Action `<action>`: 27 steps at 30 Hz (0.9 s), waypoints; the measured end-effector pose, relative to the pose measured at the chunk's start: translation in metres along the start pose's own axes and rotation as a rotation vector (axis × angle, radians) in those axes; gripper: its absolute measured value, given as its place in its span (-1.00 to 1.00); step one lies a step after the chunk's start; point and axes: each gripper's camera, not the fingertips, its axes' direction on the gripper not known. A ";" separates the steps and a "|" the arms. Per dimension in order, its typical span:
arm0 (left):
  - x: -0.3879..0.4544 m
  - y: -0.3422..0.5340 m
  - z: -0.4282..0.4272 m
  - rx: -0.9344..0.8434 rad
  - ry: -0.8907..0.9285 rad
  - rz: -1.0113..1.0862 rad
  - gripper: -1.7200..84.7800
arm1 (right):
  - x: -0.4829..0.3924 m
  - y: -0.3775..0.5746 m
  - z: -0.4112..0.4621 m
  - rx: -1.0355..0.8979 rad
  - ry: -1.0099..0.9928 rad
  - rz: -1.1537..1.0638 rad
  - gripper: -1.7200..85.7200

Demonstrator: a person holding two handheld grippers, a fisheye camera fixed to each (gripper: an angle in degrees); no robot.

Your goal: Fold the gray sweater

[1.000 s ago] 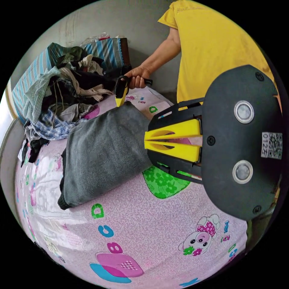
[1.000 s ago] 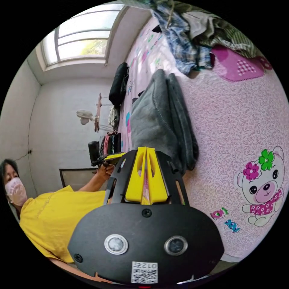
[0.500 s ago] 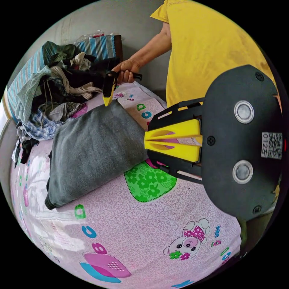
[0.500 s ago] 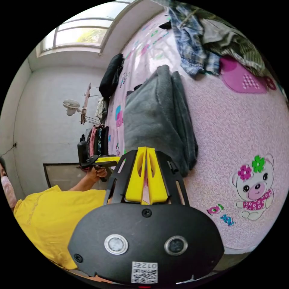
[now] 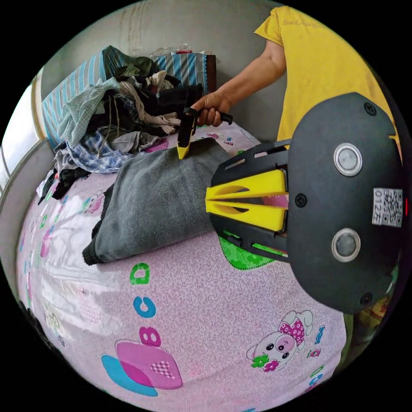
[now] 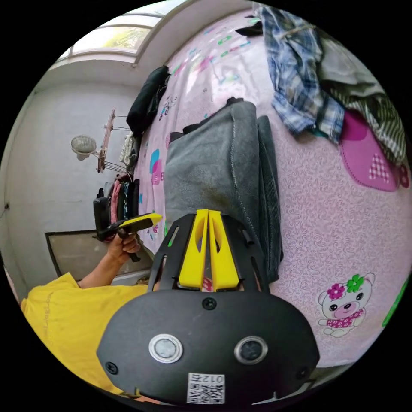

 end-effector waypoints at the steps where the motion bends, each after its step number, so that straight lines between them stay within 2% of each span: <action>1: -0.003 0.002 -0.006 0.024 0.000 -0.011 -0.95 | -0.009 -0.002 -0.007 0.028 0.011 -0.039 -0.96; 5: -0.038 -0.004 -0.024 0.116 0.109 -0.105 -0.95 | -0.025 -0.038 -0.013 0.098 -0.052 -0.065 -0.96; 11: -0.051 -0.075 -0.042 0.176 0.024 -0.086 -0.95 | -0.030 -0.092 0.010 0.054 0.035 -0.059 -0.96; 16: -0.069 -0.142 -0.041 0.140 -0.014 -0.078 -0.95 | -0.017 -0.107 0.020 0.023 0.064 -0.019 -0.96; 20: -0.090 -0.175 -0.022 0.032 -0.081 -0.079 -0.95 | -0.010 -0.110 0.017 0.045 0.014 0.032 -0.96; 25: -0.111 -0.175 -0.045 0.108 -0.019 -0.140 -0.95 | -0.037 -0.125 0.008 0.092 0.043 -0.057 -0.96; 27: -0.117 -0.173 -0.054 0.138 0.064 -0.132 -0.95 | -0.045 -0.139 0.012 0.082 0.039 -0.093 -0.96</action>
